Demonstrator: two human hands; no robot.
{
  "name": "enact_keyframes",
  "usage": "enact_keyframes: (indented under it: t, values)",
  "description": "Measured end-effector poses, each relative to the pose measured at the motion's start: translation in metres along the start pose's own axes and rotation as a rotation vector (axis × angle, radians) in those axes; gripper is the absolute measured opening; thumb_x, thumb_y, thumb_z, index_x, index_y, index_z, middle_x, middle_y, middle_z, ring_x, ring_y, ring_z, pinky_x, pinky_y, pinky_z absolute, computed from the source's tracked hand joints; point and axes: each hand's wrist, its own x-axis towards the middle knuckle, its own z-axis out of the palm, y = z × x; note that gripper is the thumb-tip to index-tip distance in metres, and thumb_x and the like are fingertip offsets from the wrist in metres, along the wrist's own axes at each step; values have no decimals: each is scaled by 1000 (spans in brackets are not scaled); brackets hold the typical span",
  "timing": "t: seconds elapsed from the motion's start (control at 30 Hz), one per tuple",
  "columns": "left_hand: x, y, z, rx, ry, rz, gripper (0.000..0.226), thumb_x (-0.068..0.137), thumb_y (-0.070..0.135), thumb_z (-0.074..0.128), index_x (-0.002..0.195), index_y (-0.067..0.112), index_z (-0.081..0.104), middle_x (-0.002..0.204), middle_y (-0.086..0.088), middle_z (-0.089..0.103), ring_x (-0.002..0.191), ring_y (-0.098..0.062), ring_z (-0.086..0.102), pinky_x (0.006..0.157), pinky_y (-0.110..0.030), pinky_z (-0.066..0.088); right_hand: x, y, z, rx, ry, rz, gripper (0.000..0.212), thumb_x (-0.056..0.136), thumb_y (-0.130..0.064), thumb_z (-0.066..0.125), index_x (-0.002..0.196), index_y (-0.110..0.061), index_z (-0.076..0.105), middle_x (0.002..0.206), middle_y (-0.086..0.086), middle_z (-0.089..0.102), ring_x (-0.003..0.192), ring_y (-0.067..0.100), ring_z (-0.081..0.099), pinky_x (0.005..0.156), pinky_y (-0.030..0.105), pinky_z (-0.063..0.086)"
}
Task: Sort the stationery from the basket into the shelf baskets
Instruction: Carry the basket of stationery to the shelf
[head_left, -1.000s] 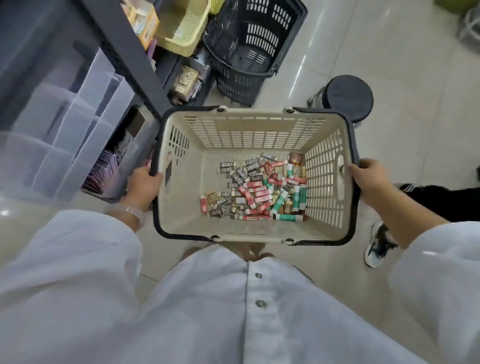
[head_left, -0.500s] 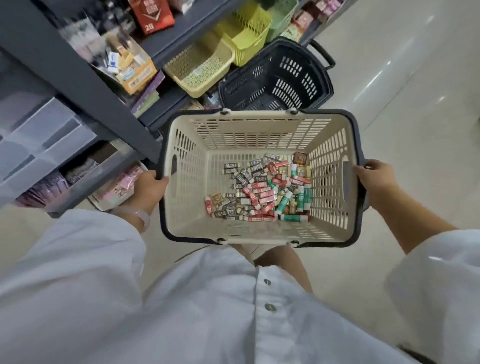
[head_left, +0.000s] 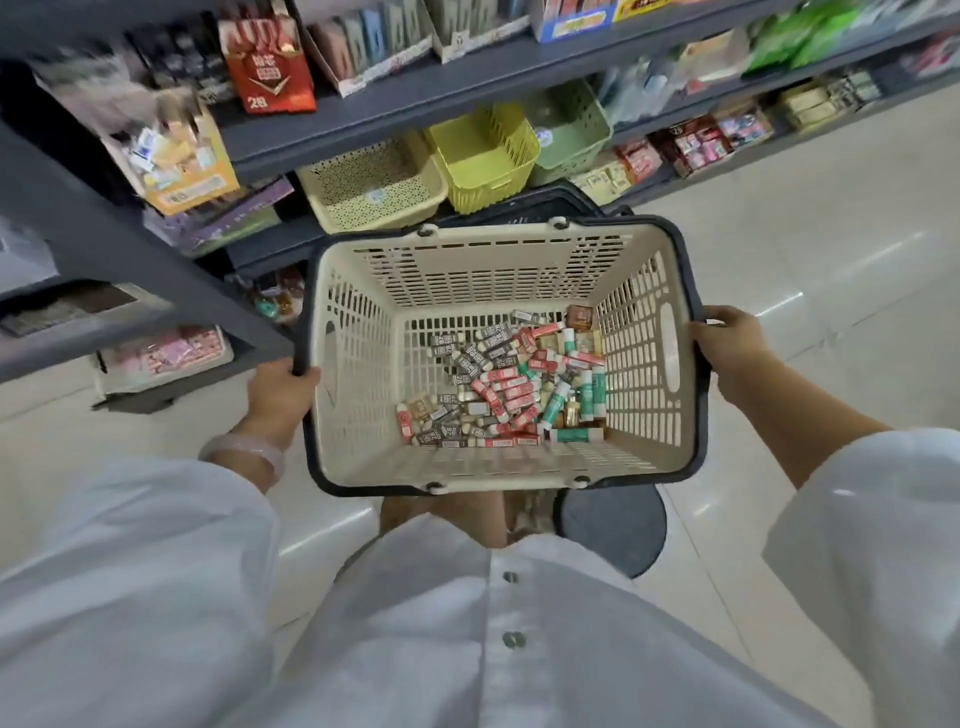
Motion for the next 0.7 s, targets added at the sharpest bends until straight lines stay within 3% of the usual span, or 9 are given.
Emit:
enact_keyframes:
  t: [0.07, 0.17, 0.3, 0.47, 0.57, 0.7]
  values:
    - [-4, 10, 17, -28, 13, -33, 23, 86, 11, 57, 105, 1, 64, 103, -21, 65, 95, -36, 60, 82, -40, 48, 28, -18, -7, -15, -29, -28, 31, 85, -4, 52, 115, -8, 59, 87, 10, 61, 66, 23, 57, 52, 23, 45]
    - [-2, 29, 39, -79, 39, -73, 24, 86, 11, 57, 108, 3, 64, 106, -17, 65, 94, -32, 59, 82, -36, 46, 65, -42, -12, -4, -54, -57, 32, 85, -2, 54, 116, -6, 59, 91, 11, 60, 60, 15, 54, 55, 24, 46]
    - [16, 58, 63, -94, 59, -82, 22, 87, 11, 57, 105, 1, 65, 105, -19, 65, 95, -34, 60, 86, -40, 49, 112, -65, -13, 13, -65, -72, 31, 87, 1, 50, 118, -2, 57, 95, 16, 59, 59, 19, 53, 63, 31, 50]
    - [31, 81, 97, -58, 64, -103, 23, 88, 13, 56, 105, 1, 64, 103, -17, 65, 87, -29, 59, 75, -32, 45, 165, -79, -8, -16, -80, -76, 32, 87, 2, 51, 119, -4, 56, 113, 25, 61, 80, 28, 56, 80, 43, 50]
    - [42, 89, 118, -52, 98, -137, 24, 88, 13, 56, 107, 1, 63, 106, -19, 65, 94, -34, 60, 82, -35, 48, 199, -84, -2, -26, -123, -90, 32, 87, 3, 49, 118, -4, 56, 106, 22, 61, 69, 29, 56, 66, 37, 50]
    - [71, 102, 149, -56, 133, -178, 24, 87, 15, 58, 106, 2, 63, 108, -19, 64, 98, -36, 59, 90, -44, 49, 252, -87, 10, -17, -167, -70, 31, 87, 5, 47, 116, -4, 55, 86, 10, 58, 56, 18, 52, 51, 27, 46]
